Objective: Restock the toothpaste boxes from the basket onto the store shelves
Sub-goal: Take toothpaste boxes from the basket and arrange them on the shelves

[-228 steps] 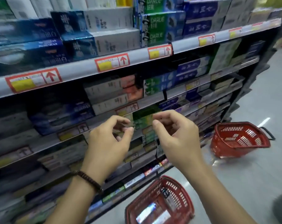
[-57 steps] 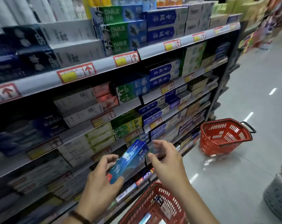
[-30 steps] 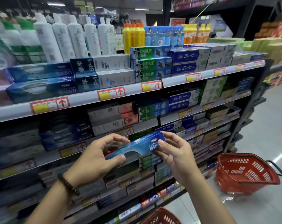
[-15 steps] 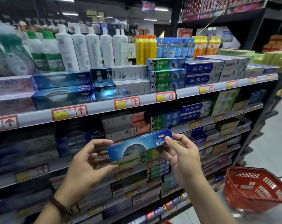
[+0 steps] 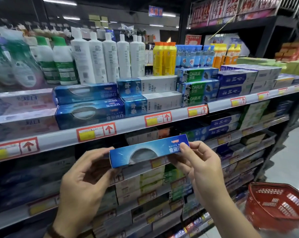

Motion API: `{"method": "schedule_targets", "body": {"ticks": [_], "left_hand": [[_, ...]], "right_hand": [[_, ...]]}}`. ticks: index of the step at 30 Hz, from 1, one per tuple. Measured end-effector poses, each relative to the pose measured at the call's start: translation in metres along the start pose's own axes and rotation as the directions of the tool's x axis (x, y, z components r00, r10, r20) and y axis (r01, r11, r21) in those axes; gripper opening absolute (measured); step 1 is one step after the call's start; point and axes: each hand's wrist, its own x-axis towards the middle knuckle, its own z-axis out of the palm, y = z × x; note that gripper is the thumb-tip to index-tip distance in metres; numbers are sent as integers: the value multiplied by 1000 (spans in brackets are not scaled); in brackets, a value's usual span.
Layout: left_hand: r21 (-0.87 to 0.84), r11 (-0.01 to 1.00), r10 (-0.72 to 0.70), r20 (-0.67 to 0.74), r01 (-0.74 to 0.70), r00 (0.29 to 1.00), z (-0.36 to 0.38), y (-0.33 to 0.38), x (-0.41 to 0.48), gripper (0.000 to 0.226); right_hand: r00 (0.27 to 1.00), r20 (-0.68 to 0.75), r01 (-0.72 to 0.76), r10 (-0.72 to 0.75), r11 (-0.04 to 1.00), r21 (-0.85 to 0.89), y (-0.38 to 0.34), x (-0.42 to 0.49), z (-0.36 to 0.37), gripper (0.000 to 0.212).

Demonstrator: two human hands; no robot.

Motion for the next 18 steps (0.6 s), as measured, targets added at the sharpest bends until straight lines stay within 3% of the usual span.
{"method": "schedule_targets", "body": {"ticks": [3,6,11,15,18], "left_hand": [[-61,998,-15,-70,11,997,-10,1,7,50],[-178,984,-56,-180,24,982,-21,-4,16,48],[-166,986,-27,-351,-33,936,-37,-2,38,46],[-35,995,68,-439,-93,896,-51,2,50,41],[177,980,165,-458,-93,873,-65,5,59,31]], "right_hand": [[998,21,54,-53,997,-47,3,2,20,38],[993,88,83,-80,996,-28,6,3,35,26],[983,134,130,-123,991,-42,6,14,66,21],[970,185,183,-157,974,-134,5,29,90,10],[960,200,231,-196,958,-169,2,42,108,5]]}}
